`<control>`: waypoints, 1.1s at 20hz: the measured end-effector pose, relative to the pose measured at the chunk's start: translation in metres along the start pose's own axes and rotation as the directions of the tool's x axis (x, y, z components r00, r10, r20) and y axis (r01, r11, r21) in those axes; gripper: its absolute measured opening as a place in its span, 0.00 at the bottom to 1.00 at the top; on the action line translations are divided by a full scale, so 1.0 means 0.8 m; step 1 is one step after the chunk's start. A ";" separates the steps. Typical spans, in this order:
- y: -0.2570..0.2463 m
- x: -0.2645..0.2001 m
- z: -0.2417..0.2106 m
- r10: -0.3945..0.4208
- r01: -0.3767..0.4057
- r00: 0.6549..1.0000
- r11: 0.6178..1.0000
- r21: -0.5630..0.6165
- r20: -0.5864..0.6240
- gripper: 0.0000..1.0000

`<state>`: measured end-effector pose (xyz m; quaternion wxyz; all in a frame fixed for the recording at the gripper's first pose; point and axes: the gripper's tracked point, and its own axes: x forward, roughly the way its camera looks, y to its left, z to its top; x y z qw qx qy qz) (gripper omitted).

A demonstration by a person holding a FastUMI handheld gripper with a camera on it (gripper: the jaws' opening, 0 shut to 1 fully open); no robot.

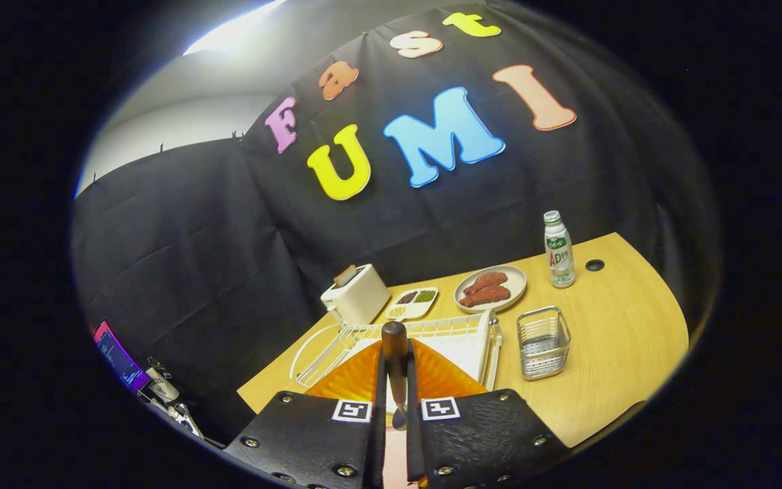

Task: Take the plate from the dish rack, then take the spoon from the basket and place it into the plate.

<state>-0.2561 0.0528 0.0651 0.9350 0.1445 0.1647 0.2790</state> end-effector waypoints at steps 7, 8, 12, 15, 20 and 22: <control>0.045 0.003 -0.093 0.036 -0.054 0.993 0.987 -0.152 -0.117 0.12; 0.046 0.003 -0.104 0.037 -0.058 0.991 0.985 -0.164 -0.127 0.12; 0.046 0.005 -0.134 0.034 -0.062 0.985 0.984 -0.164 -0.167 0.12; 0.042 0.005 -0.152 0.021 -0.054 0.982 0.984 -0.171 -0.189 0.12; 0.048 0.000 -0.154 0.020 -0.056 0.985 0.976 -0.212 -0.172 0.12; 0.049 -0.001 -0.154 0.015 -0.054 0.985 0.973 -0.225 -0.170 0.12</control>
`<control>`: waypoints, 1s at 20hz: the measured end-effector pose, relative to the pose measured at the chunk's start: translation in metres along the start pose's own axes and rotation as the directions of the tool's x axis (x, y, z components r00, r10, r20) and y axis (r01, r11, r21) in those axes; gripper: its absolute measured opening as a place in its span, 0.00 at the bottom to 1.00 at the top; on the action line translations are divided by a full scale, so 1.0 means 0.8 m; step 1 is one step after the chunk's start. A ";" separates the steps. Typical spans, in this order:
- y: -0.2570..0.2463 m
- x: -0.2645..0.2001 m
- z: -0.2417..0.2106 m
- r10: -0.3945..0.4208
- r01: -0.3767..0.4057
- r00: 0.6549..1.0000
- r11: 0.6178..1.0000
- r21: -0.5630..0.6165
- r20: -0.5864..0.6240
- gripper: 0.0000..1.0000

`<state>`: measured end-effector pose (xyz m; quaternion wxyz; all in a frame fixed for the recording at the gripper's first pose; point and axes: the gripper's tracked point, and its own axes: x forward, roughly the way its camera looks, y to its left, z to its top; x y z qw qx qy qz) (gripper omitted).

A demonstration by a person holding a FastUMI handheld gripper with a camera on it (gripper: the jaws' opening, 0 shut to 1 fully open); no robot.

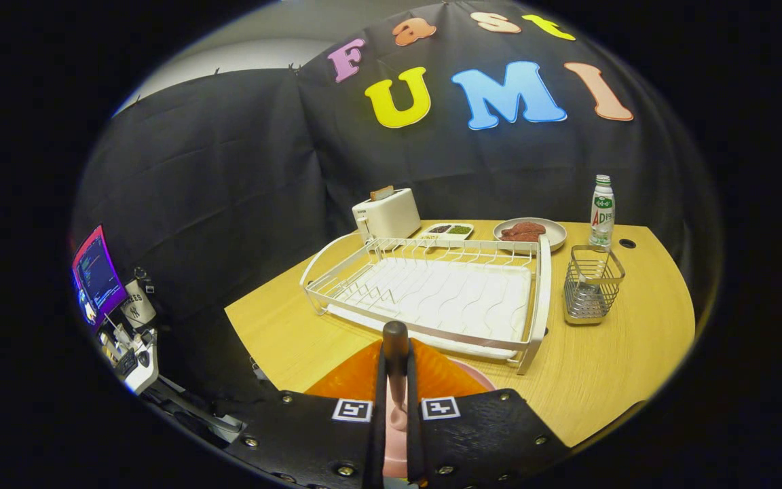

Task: Take the plate from the dish rack, then take the spoon from the basket and place it into the plate.

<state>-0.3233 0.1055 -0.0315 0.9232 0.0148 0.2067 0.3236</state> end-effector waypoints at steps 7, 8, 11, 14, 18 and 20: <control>-0.003 -0.007 0.018 -0.015 0.015 0.999 1.000 0.009 0.034 0.18; -0.005 -0.007 0.020 -0.017 0.017 0.999 1.000 0.010 0.038 0.21; -0.006 -0.014 0.031 -0.021 0.020 0.998 0.999 0.025 0.056 0.22; -0.004 -0.024 0.053 -0.018 0.015 0.995 0.999 0.031 0.095 0.22; -0.003 -0.033 0.079 -0.017 0.013 0.990 0.999 0.031 0.142 0.22; -0.006 -0.037 0.090 -0.024 0.019 0.987 0.999 0.031 0.162 0.22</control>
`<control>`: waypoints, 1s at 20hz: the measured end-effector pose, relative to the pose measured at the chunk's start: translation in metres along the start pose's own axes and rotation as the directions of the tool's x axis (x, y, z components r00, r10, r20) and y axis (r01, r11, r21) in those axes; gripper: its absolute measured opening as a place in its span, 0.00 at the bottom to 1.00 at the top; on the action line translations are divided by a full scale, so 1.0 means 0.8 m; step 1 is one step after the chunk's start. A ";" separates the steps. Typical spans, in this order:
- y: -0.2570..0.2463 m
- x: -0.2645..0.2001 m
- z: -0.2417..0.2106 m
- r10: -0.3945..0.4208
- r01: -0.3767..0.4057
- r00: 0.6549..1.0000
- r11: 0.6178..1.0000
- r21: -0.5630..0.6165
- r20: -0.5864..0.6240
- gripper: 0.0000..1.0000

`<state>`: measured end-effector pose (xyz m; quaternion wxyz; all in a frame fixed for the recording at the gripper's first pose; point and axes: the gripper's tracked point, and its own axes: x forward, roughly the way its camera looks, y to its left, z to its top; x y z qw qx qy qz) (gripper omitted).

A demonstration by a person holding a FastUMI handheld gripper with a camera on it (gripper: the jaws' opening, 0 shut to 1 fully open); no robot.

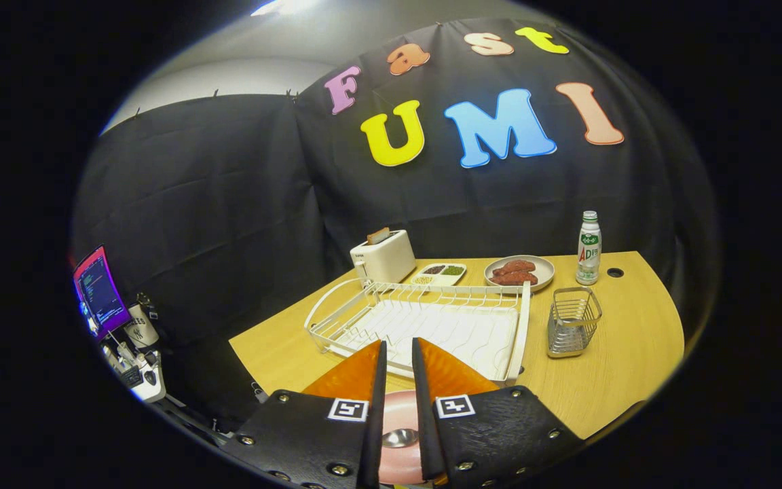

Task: Take the plate from the dish rack, then take the spoon from the basket and place it into the plate.

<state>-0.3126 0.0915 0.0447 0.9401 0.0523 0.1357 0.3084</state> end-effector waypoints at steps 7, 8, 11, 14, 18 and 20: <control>-0.029 -0.036 0.096 -0.077 0.085 0.982 0.996 -0.040 0.171 0.22; -0.038 -0.043 0.116 -0.098 0.112 0.974 0.992 -0.057 0.206 0.22; -0.057 -0.063 0.183 -0.144 0.181 0.945 0.978 -0.103 0.294 0.22; -0.074 -0.080 0.238 -0.185 0.239 0.918 0.964 -0.117 0.350 0.22; -0.101 -0.100 0.291 -0.246 0.306 0.884 0.947 -0.093 0.398 0.22; -0.114 -0.109 0.302 -0.274 0.334 0.871 0.939 -0.083 0.408 0.22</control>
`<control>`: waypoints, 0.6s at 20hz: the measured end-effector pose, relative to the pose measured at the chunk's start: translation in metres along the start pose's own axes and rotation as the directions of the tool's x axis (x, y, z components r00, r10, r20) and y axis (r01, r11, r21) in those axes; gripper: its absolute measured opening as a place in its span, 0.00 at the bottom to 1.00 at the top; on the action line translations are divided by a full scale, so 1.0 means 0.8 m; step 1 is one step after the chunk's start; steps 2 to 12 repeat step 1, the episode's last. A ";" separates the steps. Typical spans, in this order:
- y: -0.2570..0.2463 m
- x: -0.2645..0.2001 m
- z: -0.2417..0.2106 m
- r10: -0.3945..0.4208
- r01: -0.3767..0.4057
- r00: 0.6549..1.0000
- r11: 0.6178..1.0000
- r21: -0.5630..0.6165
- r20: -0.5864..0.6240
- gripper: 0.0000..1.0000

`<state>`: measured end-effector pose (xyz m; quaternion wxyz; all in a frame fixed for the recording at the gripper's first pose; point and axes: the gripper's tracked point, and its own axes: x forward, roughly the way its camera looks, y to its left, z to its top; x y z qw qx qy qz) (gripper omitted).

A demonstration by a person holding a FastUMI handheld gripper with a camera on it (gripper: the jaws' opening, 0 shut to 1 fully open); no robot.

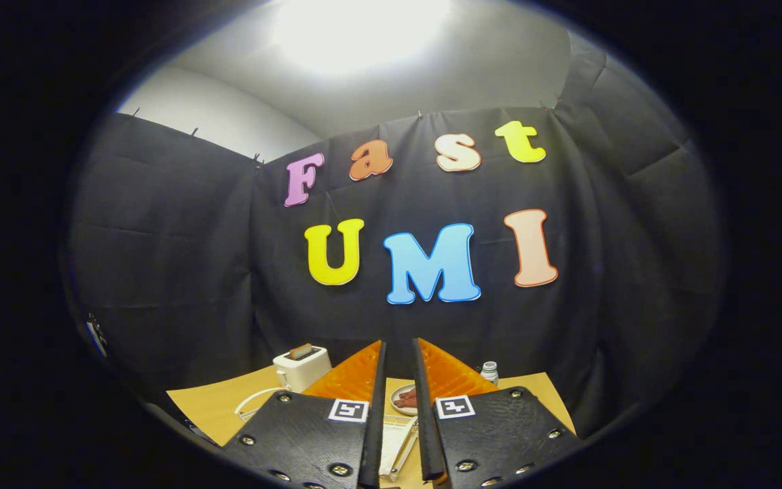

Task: Take the plate from the dish rack, then take the spoon from the basket and place it into the plate.

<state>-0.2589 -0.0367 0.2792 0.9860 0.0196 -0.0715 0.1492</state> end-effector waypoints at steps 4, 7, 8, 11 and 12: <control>-0.007 0.001 0.002 -0.012 0.012 1.000 1.000 -0.001 0.005 0.22; -0.007 0.001 0.002 -0.012 0.012 1.000 1.000 -0.001 0.005 0.22; -0.007 0.001 0.002 -0.012 0.012 1.000 1.000 -0.001 0.005 0.22; -0.007 0.001 0.002 -0.012 0.012 1.000 1.000 -0.001 0.005 0.22; -0.007 0.001 0.002 -0.012 0.012 1.000 1.000 -0.001 0.005 0.22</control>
